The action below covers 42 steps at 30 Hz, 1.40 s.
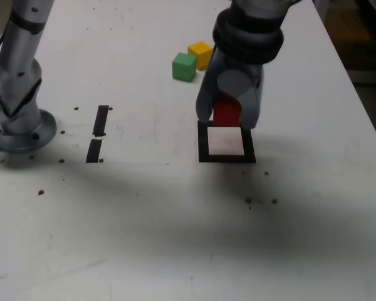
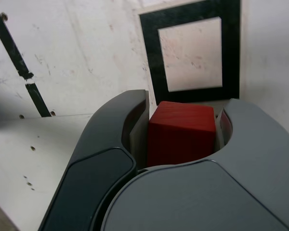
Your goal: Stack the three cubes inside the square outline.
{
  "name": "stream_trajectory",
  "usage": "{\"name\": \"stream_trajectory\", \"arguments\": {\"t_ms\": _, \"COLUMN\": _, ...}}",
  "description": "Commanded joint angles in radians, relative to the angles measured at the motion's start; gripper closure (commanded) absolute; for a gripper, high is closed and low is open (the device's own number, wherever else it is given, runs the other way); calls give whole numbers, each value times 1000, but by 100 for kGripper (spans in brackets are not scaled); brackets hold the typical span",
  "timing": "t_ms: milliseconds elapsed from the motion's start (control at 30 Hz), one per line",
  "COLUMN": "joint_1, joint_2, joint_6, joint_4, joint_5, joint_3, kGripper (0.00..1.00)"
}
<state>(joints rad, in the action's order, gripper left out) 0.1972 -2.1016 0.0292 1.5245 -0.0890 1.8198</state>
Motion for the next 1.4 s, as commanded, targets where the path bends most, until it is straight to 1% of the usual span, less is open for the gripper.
{"name": "stream_trajectory", "arguments": {"t_ms": 0, "joint_1": 1, "joint_2": 5, "joint_6": 38, "joint_4": -12, "joint_5": 4, "joint_3": -22, "kGripper": 89}}
{"name": "stream_trajectory", "arguments": {"t_ms": 167, "joint_1": 7, "joint_2": 10, "joint_6": 53, "joint_4": -78, "joint_5": 10, "joint_3": -104, "kGripper": 89}}
{"name": "stream_trajectory", "arguments": {"t_ms": 533, "joint_1": -56, "joint_2": -3, "joint_6": 44, "joint_4": -199, "joint_5": -9, "joint_3": -216, "kGripper": 89}}
{"name": "stream_trajectory", "arguments": {"t_ms": 700, "joint_1": -70, "joint_2": -17, "joint_6": 34, "joint_4": -230, "joint_5": -10, "joint_3": -232, "kGripper": 89}}
{"name": "stream_trajectory", "arguments": {"t_ms": 933, "joint_1": -70, "joint_2": -46, "joint_6": 25, "joint_4": -268, "joint_5": 4, "joint_3": -238, "kGripper": 89}}
{"name": "stream_trajectory", "arguments": {"t_ms": 1067, "joint_1": -71, "joint_2": -54, "joint_6": 17, "joint_4": -277, "joint_5": 5, "joint_3": -239, "kGripper": 83}}
{"name": "stream_trajectory", "arguments": {"t_ms": 1233, "joint_1": -71, "joint_2": -62, "joint_6": 17, "joint_4": -283, "joint_5": 5, "joint_3": -237, "kGripper": 70}}
{"name": "stream_trajectory", "arguments": {"t_ms": 1300, "joint_1": -73, "joint_2": -64, "joint_6": 17, "joint_4": -284, "joint_5": 7, "joint_3": -238, "kGripper": 60}}
{"name": "stream_trajectory", "arguments": {"t_ms": 1367, "joint_1": -74, "joint_2": -66, "joint_6": 16, "joint_4": -284, "joint_5": 9, "joint_3": -238, "kGripper": 47}}
